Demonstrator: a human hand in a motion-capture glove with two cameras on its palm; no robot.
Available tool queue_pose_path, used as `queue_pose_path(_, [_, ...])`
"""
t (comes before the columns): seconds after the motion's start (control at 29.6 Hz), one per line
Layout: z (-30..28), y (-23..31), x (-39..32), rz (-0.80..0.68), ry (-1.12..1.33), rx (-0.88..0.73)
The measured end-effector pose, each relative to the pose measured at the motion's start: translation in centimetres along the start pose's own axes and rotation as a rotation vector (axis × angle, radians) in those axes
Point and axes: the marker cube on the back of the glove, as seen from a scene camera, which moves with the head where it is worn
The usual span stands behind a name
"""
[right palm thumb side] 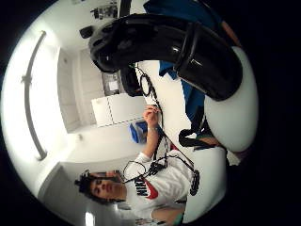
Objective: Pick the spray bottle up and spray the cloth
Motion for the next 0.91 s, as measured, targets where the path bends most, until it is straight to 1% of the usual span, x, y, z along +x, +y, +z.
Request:
queue_pose_path(0.17, [-4.3,0.5,-6.3,-0.094,0.009,0.066])
queue_pose_path(0.24, [-4.8,0.5,-7.7,-0.114,0.013,0.075])
queue_pose_path(0.3, [-4.2,0.3,-7.3,-0.1,0.024,0.061])
queue_pose_path(0.51, [-1.2,-0.6,-2.5,-0.024,0.011,0.005])
queue_pose_path(0.57, [-1.8,-0.5,-2.8,-0.028,0.003,0.01])
queue_pose_path(0.78, [-5.2,0.0,-7.8,-0.107,0.01,0.065])
queue_pose_path(0.91, [-4.2,-0.6,-6.4,-0.066,0.008,0.049])
